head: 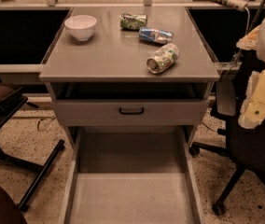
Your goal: Place 7up can into middle drawer
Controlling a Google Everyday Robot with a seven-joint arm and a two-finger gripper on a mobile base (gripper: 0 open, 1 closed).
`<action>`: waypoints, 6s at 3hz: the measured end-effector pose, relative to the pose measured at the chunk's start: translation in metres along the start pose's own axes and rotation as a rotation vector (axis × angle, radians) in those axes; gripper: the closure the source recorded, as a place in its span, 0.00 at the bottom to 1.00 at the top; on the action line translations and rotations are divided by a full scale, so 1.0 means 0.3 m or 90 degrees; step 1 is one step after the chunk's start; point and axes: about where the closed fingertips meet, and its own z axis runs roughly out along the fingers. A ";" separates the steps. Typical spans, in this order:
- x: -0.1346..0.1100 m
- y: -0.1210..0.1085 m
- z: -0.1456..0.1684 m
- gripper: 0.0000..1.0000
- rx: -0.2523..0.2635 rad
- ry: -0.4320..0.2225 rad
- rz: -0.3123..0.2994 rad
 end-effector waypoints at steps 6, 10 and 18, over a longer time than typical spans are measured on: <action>-0.540 -0.511 0.425 0.00 0.006 -0.028 -0.113; -0.453 -0.780 0.562 0.00 0.047 0.040 -0.057; -0.253 -0.838 0.683 0.00 -0.011 -0.011 -0.178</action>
Offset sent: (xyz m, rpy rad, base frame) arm 0.0445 0.0454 -0.0130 0.0040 -0.0277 0.1054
